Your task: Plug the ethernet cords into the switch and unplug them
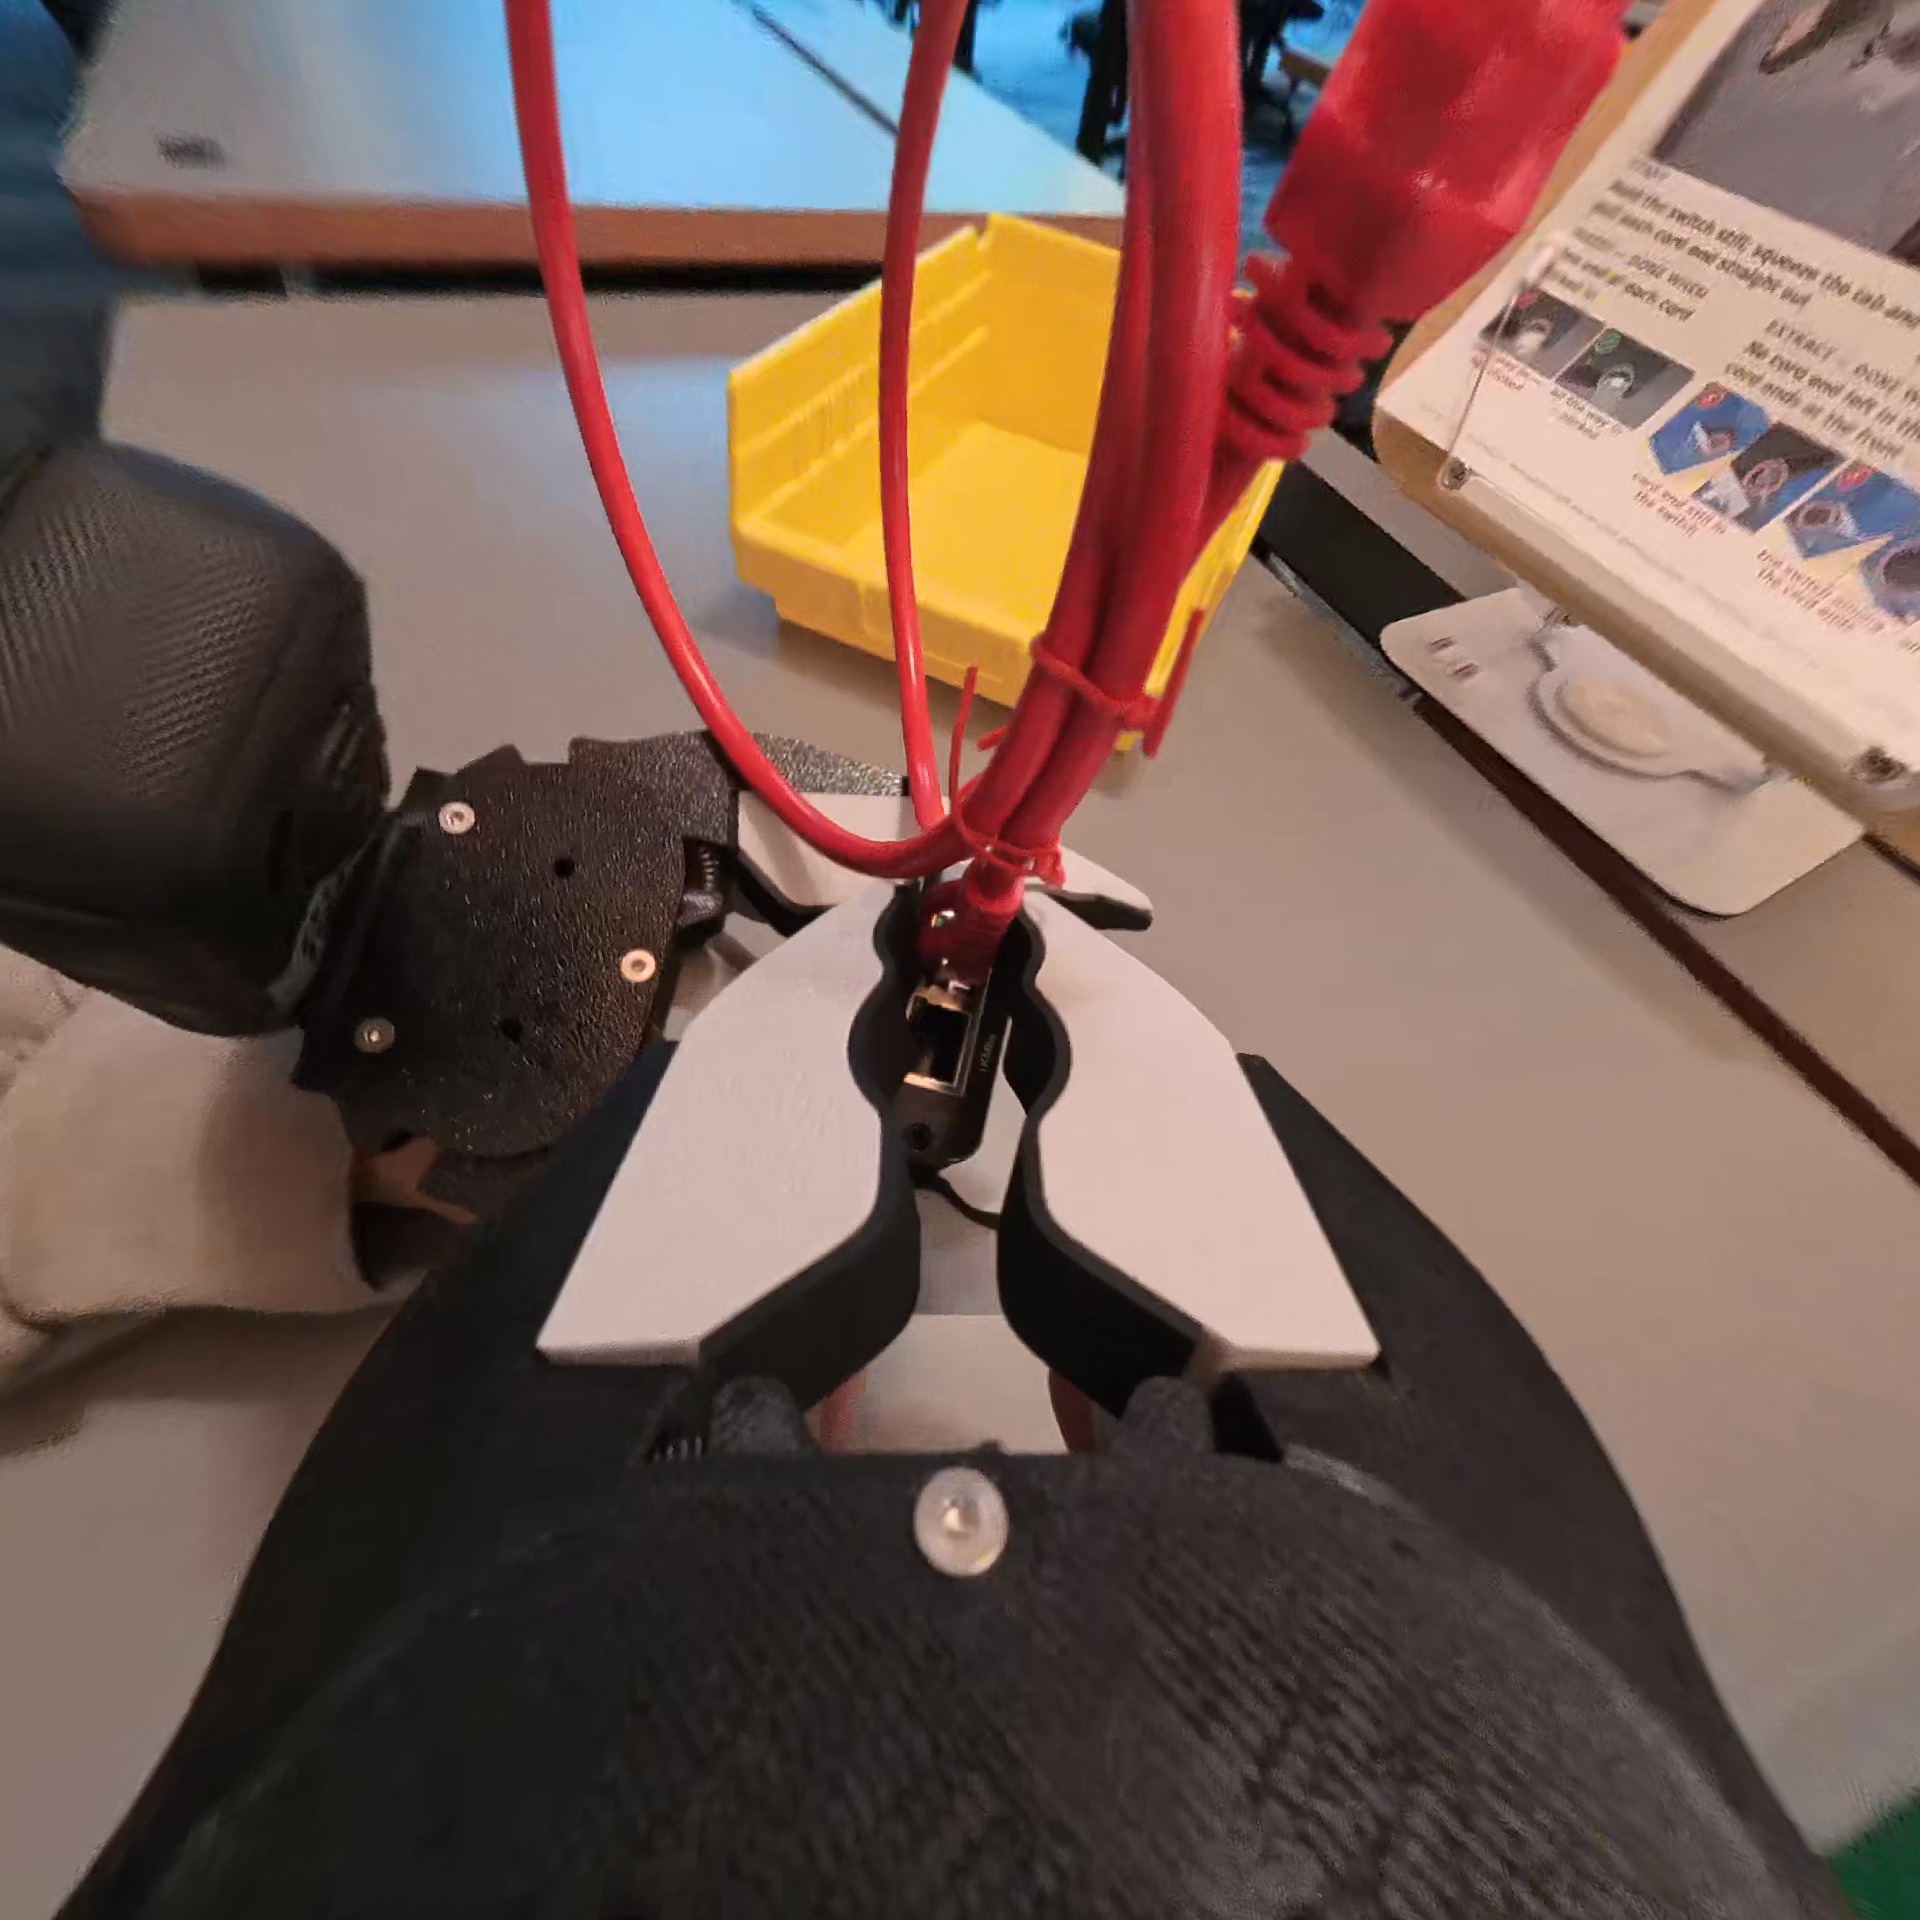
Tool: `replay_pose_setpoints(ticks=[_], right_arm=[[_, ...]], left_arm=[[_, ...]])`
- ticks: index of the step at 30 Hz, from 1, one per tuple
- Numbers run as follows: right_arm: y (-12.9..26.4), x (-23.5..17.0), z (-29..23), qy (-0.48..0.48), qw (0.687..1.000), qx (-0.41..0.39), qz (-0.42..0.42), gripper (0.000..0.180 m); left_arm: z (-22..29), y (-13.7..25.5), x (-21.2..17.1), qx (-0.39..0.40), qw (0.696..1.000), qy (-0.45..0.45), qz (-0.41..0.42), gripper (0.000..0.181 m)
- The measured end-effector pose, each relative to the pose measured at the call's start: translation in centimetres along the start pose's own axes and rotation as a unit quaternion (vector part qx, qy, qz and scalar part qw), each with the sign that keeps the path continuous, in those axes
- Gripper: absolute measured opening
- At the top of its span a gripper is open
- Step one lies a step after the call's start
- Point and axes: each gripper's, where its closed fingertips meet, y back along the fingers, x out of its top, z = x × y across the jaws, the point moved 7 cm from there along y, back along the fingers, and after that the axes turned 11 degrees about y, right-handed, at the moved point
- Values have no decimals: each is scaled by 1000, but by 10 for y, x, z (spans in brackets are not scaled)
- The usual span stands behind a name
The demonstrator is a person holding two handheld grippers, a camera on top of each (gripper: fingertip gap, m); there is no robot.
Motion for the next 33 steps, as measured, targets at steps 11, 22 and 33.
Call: replay_pose_setpoints(ticks=[11,22,33], right_arm=[[-2,6,-4,46,998,-19,-33,17],[5,0,1,-52,998,1,16,16],[4,-1,2,-18,1000,-6,-14,17]], left_arm=[[-1,2,1,-7,1000,10,9,76],[3,3,4,-10,1000,-11,16,75],[5,2,1,-45,999,23,12,75]])
